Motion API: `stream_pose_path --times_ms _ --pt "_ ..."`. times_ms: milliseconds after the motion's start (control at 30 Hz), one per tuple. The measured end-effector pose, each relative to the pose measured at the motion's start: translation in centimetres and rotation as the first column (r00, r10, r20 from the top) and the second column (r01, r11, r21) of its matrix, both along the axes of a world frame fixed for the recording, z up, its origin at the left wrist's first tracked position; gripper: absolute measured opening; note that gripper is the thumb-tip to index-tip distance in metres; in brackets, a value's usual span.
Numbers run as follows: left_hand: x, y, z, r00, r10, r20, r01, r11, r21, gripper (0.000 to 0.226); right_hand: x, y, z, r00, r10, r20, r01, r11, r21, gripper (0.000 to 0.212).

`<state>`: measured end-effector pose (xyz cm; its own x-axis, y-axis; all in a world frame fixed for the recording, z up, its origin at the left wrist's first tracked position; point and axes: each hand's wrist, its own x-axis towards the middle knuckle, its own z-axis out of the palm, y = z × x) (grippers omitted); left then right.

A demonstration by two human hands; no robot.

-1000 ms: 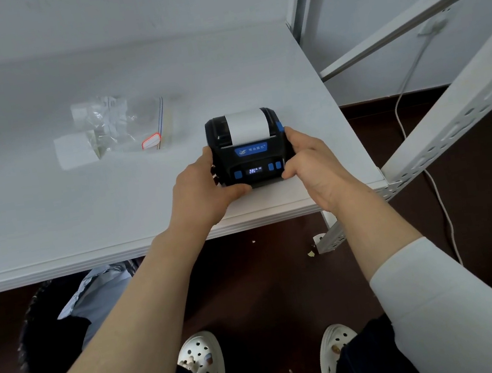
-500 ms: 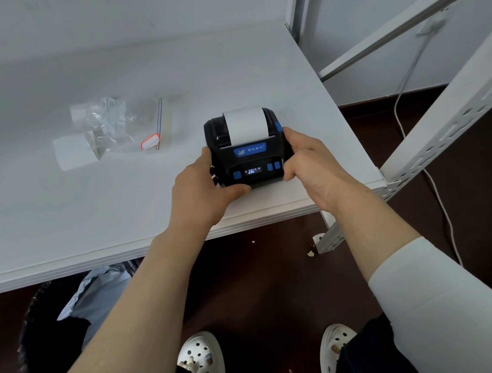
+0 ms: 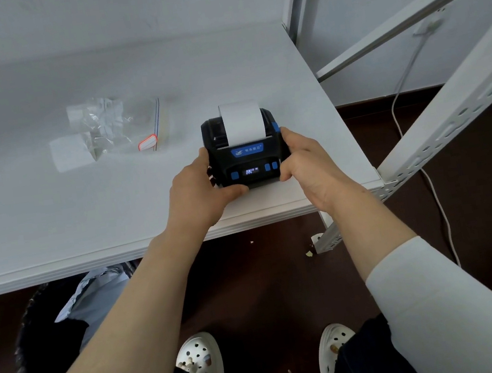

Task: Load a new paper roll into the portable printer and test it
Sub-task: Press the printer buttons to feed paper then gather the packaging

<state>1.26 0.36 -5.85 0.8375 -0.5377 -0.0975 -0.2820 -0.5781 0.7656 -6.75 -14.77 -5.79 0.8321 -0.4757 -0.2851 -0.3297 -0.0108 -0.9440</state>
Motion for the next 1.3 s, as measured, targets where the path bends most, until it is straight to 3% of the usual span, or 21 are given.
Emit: stream_pose_path --times_ms 1300 --pt "0.05 -0.04 -0.13 1.0 0.001 0.002 -0.001 1.0 -0.006 0.059 0.02 0.01 0.0 1.0 0.001 0.009 -0.001 1.0 0.006 0.072"
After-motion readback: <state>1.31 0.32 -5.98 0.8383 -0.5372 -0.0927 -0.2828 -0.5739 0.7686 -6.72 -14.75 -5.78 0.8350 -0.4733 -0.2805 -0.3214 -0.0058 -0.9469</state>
